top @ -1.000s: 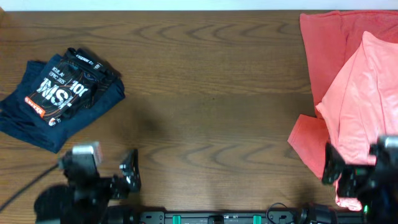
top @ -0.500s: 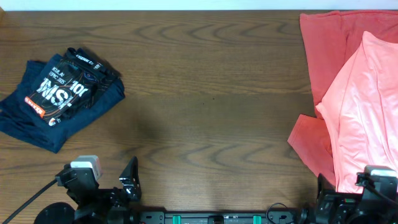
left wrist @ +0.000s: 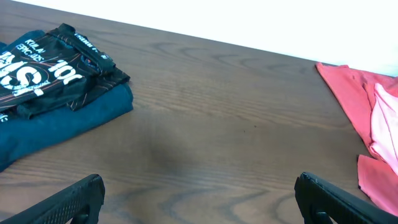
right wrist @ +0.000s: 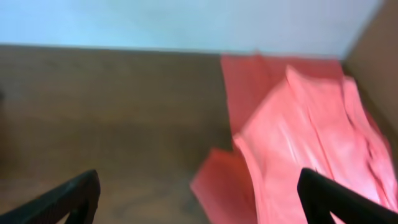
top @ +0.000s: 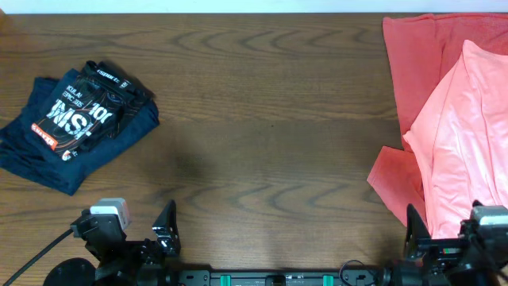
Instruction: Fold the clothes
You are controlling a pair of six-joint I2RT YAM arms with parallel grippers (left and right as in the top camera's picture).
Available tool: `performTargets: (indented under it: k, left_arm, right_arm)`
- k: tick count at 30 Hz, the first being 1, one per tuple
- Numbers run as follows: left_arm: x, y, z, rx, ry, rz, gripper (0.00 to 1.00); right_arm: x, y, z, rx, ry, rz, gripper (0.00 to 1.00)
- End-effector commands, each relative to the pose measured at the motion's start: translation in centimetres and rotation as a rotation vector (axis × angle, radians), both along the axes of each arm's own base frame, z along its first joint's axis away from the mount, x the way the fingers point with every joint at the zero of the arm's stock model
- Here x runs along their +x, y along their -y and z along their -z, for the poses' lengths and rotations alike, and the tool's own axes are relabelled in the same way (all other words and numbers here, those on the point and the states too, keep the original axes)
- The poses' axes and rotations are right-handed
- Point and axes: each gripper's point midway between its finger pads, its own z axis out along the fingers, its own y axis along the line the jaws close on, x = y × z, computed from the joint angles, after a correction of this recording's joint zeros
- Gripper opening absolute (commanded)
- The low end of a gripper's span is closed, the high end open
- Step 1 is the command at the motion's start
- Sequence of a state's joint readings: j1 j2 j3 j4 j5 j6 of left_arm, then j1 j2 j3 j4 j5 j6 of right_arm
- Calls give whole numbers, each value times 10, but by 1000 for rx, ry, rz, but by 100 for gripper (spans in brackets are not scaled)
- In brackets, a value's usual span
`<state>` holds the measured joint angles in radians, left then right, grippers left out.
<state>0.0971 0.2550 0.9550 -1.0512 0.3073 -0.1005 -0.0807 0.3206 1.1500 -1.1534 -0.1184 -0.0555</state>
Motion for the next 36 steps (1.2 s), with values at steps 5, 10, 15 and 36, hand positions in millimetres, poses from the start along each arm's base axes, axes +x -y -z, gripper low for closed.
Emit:
performTargets:
  k: [5, 10, 15, 36]
  left_arm:
    - [0, -2, 3, 2, -6, -10, 98]
    - [0, -2, 3, 2, -6, -10, 98]
    - [0, -2, 3, 2, -6, -10, 98]
    - [0, -2, 3, 2, -6, -10, 98]
  right_arm:
    - [23, -14, 33, -4, 167, -98, 99]
    - [50, -24, 60, -44, 259, -170, 99]
    - [79, -30, 90, -62, 291, -212, 99]
    - [116, -35, 171, -170, 311, -250, 99]
